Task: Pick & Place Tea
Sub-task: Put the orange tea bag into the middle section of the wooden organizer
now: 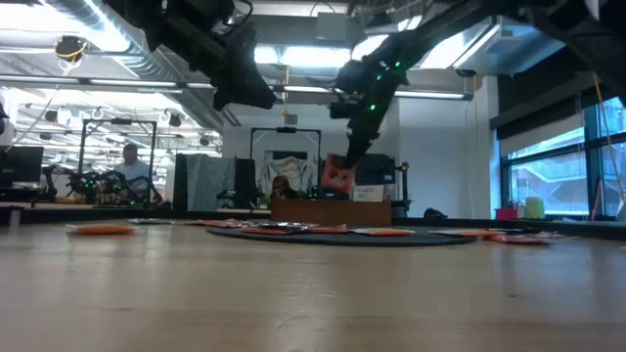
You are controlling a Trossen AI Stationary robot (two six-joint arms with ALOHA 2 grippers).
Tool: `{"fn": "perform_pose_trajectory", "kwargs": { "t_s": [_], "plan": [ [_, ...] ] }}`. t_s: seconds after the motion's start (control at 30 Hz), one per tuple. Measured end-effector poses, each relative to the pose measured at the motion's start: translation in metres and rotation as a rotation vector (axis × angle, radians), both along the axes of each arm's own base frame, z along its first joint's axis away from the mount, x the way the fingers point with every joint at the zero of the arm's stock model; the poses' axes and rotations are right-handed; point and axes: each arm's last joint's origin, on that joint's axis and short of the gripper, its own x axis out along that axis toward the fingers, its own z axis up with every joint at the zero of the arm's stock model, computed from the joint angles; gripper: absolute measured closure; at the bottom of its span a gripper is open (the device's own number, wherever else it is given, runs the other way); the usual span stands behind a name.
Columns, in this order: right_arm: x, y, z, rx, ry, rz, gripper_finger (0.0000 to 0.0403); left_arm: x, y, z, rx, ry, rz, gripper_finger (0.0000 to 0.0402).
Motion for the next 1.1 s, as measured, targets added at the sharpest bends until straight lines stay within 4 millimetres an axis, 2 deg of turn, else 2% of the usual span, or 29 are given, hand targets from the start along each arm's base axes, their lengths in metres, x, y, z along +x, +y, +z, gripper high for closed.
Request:
{"fn": "perform_pose_trajectory", "kwargs": {
  "t_s": [0.2, 0.47, 1.1],
  "plan": [
    [0.013, -0.011, -0.018, 0.004, 0.024, 0.020, 0.0397, -0.002, 0.001, -0.002, 0.044, 0.045, -0.026, 0.0308],
    [0.016, -0.015, -0.035, -0.019, 0.079, 0.047, 0.0396, -0.002, 0.002, -0.003, 0.071, 0.060, -0.007, 0.0309],
    [0.018, -0.017, -0.037, -0.036, 0.068, 0.058, 0.0396, -0.003, 0.002, -0.004, 0.082, 0.078, 0.024, 0.0307]
  ]
}}
